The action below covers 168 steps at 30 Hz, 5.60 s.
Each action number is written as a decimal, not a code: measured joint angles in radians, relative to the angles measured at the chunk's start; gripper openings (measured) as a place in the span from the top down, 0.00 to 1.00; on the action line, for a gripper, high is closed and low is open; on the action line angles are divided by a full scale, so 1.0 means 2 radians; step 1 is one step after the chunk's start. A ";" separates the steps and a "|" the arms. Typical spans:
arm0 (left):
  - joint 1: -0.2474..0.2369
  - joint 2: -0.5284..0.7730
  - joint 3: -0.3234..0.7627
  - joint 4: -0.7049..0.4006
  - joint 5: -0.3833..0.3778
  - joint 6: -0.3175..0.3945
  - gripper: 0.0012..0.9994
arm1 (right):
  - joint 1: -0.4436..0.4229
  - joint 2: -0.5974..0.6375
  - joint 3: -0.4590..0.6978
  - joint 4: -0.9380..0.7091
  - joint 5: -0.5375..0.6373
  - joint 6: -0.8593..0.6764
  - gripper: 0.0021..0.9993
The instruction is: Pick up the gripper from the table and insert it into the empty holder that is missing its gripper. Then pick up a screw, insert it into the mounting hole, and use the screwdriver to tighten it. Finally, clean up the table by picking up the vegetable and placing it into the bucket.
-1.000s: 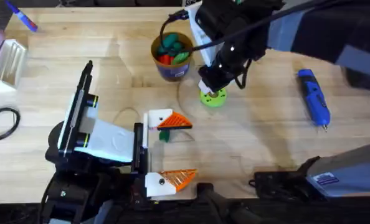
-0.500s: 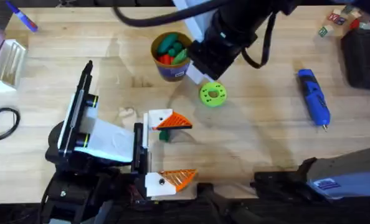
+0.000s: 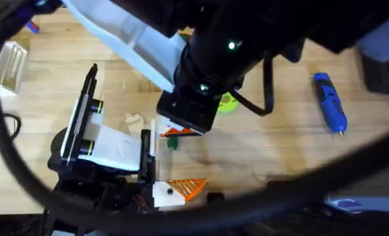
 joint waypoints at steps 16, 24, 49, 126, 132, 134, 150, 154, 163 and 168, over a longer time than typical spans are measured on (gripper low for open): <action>0.000 0.000 0.000 0.002 -0.009 0.000 0.01 | 0.011 0.031 0.000 0.012 -0.008 0.000 1.00; 0.000 0.000 0.000 0.003 -0.012 0.000 0.01 | 0.011 0.040 0.000 0.019 -0.008 -0.005 1.00; 0.000 0.000 -0.001 0.003 -0.012 0.000 0.01 | 0.011 0.043 0.000 0.019 0.006 -0.014 1.00; 0.000 0.000 -0.004 0.006 -0.012 -0.001 0.01 | -0.015 0.070 0.007 0.018 -0.010 -0.022 0.10; 0.000 0.000 -0.004 0.006 -0.012 0.000 0.01 | -0.082 0.049 0.007 0.020 -0.085 -0.025 0.10; 0.000 0.000 -0.004 0.006 -0.012 0.000 0.01 | -0.108 0.040 0.007 0.020 -0.111 -0.025 0.10; 0.000 0.000 -0.004 0.008 -0.020 0.000 0.01 | -0.246 -0.073 -0.100 0.050 -0.200 -0.028 0.10; 0.000 0.000 -0.004 0.011 -0.032 0.000 0.01 | -0.277 -0.121 -0.185 0.089 -0.233 -0.027 0.10; 0.000 0.000 -0.005 0.022 -0.078 0.000 0.01 | -0.355 -0.267 -0.342 0.138 -0.326 -0.024 0.10; 0.000 0.000 -0.005 0.028 -0.108 0.002 0.03 | -0.414 -0.351 -0.419 0.147 -0.403 -0.024 0.10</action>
